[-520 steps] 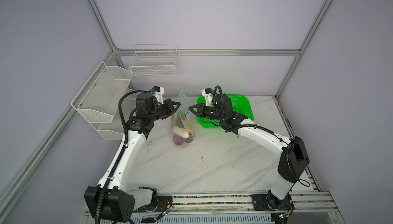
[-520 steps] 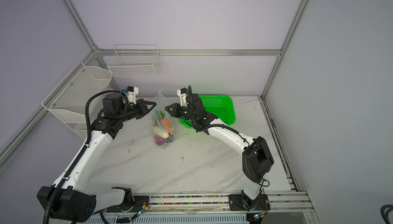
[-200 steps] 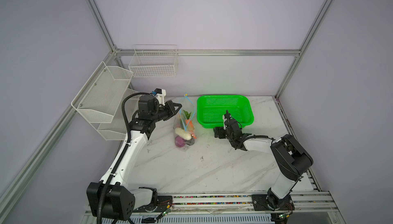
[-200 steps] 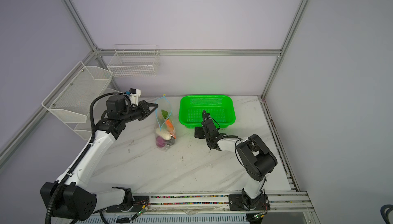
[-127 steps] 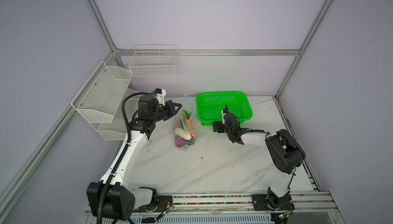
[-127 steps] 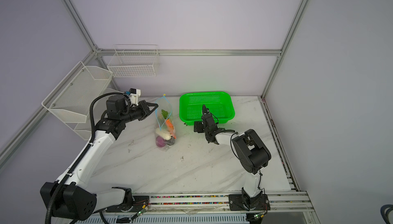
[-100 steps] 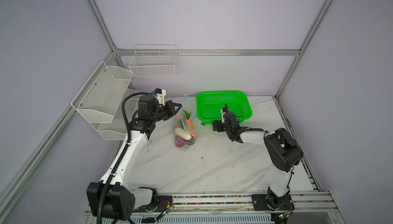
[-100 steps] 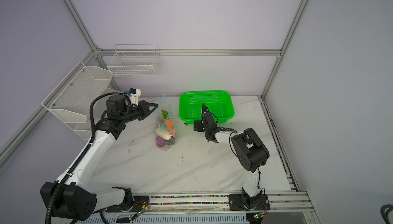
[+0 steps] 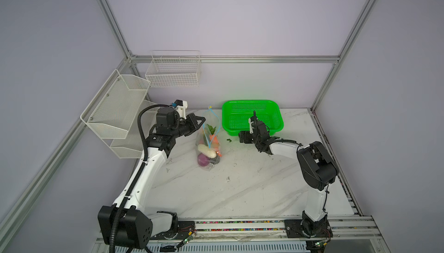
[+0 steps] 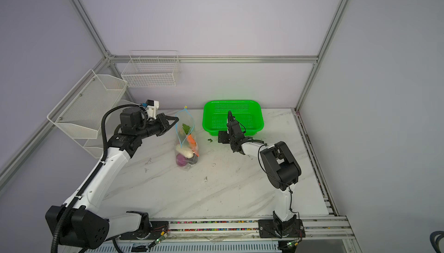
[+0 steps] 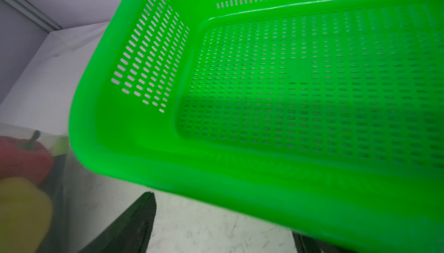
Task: Place the food in the zip-top bag and seal the zipper
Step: 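Move the right gripper back to the bag and grasp the blue zipper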
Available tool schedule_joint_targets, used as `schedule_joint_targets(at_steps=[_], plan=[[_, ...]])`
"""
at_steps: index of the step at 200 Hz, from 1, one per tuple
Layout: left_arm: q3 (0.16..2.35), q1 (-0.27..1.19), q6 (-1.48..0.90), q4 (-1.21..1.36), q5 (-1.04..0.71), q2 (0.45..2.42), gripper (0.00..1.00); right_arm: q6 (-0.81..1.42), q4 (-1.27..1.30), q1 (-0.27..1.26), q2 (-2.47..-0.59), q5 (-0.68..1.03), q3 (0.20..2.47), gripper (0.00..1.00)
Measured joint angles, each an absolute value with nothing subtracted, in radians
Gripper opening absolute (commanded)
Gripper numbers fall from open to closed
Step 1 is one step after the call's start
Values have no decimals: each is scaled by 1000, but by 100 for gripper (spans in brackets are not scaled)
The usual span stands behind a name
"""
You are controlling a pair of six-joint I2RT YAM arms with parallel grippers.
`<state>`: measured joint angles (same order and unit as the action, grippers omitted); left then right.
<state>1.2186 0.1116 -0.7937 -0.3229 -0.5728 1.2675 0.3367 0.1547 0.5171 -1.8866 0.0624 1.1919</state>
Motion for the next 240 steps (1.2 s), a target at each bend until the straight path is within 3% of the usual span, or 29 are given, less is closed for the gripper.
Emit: schedule_joint_targets(at_steps=[54,146,188,240], plan=[[1219,112,-794,-323,-574,1267,0,592,28,598,-1623,259,1283,81],[1219,112,-801,-323,-576,1268,0,710,-83,733,-1749,339,1592,70],[1219,112,-801,-323,-575,1268,0,708,-150,741,-1822,339,1647,58],[1219,112,-801,-323,-575,1268,0,728,-145,741,-1823,356,1645,34]])
